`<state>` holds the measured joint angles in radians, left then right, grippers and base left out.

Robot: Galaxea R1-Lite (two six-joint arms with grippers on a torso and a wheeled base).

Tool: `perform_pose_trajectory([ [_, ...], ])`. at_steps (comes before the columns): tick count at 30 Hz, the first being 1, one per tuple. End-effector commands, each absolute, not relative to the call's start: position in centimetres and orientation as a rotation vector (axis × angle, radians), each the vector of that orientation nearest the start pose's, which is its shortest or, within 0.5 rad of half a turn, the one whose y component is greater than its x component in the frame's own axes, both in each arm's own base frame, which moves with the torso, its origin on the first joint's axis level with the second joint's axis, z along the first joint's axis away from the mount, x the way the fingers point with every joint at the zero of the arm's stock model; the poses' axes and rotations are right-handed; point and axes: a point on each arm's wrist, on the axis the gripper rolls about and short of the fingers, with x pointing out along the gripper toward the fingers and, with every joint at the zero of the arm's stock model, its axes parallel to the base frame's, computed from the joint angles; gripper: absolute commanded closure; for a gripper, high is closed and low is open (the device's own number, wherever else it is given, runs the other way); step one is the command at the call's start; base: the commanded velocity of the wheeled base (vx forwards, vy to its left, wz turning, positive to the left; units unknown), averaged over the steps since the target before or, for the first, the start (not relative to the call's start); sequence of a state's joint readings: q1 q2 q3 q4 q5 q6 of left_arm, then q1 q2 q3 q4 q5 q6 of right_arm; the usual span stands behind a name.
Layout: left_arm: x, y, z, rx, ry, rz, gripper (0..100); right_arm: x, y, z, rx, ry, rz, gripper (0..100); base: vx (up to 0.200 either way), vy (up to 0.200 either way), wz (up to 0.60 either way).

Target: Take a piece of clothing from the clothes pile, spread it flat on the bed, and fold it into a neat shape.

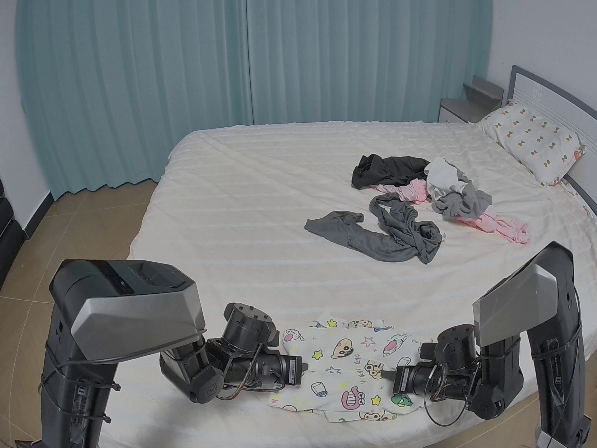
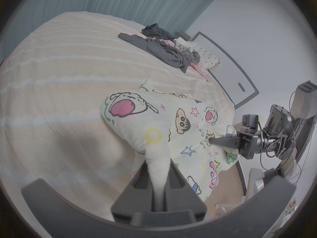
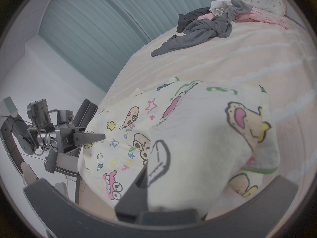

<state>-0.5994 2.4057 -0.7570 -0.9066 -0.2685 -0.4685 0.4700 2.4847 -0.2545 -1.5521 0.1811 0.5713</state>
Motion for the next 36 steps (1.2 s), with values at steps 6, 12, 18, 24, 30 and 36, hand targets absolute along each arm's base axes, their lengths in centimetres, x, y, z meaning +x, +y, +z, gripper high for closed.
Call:
perform_pose_trajectory([
  [6,28.3,-20.3,-2.9,-0.34,0.914,-0.625,100,23.5,11.9,-4.7,0.482,0.826,0.448,100,0.0,-0.033,0.0],
  [12,27.9,-20.4,-2.4,-0.34,0.91,-0.64,100,23.5,11.8,-4.6,0.485,0.824,0.445,100,0.0,-0.2,0.0],
  [18,27.1,-20.6,-2.0,-0.331,0.917,-0.659,100,23.5,11.7,-4.4,0.487,0.818,0.444,100,0.0,-0.2,0.0],
  [24,26.5,-20.8,-1.7,-0.326,0.922,-0.672,100,23.4,11.1,-3.7,0.501,0.808,0.449,100,0.0,-0.2,0.0],
  [30,26.5,-20.8,-1.7,-0.327,0.921,-0.673,100,23.6,10.6,-3.1,0.514,0.789,0.446,100,0.0,-0.2,0.0],
  [36,26.5,-20.8,-1.7,-0.327,0.919,-0.672,100,23.8,10.6,-3.3,0.518,0.786,0.443,100,0.0,-0.2,0.0],
])
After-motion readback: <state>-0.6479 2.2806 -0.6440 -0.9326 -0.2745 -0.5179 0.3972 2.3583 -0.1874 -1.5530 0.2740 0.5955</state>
